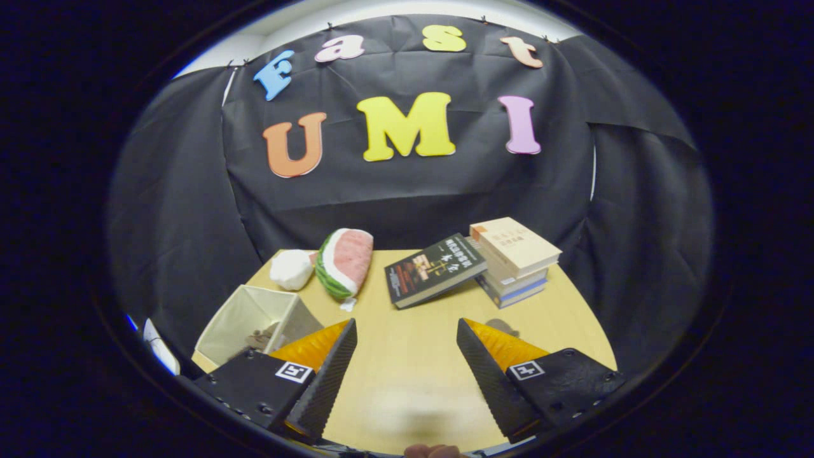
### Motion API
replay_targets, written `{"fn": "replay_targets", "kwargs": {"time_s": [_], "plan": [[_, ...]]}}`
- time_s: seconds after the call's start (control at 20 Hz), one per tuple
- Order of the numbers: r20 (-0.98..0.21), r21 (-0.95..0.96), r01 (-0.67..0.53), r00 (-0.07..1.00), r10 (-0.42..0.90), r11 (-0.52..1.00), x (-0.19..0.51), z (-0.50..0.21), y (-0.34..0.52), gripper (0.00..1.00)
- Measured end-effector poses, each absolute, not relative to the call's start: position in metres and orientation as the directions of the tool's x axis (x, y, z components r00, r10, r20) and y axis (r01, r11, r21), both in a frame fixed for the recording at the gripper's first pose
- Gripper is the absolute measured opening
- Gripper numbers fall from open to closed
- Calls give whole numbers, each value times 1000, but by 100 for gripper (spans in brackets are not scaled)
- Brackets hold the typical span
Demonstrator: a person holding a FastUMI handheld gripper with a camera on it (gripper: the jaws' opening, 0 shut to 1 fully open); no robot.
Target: Open the storage box then place both shoes into the box .Put the left shoe in first, then the right shoe, with the right side of both shoes facing outward in a uniform manner.
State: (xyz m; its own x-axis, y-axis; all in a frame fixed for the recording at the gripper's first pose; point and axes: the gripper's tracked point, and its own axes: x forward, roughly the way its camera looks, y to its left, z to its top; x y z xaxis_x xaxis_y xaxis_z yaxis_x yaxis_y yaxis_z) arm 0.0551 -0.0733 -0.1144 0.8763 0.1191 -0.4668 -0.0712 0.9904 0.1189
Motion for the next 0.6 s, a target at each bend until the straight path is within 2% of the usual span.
{"fn": "replay_targets", "kwargs": {"time_s": [0.25,0.6], "plan": [[-531,147,-16,842,92,989,57,-160,-157,96],[-630,115,3,773,71,993,79,-234,-225,96]]}}
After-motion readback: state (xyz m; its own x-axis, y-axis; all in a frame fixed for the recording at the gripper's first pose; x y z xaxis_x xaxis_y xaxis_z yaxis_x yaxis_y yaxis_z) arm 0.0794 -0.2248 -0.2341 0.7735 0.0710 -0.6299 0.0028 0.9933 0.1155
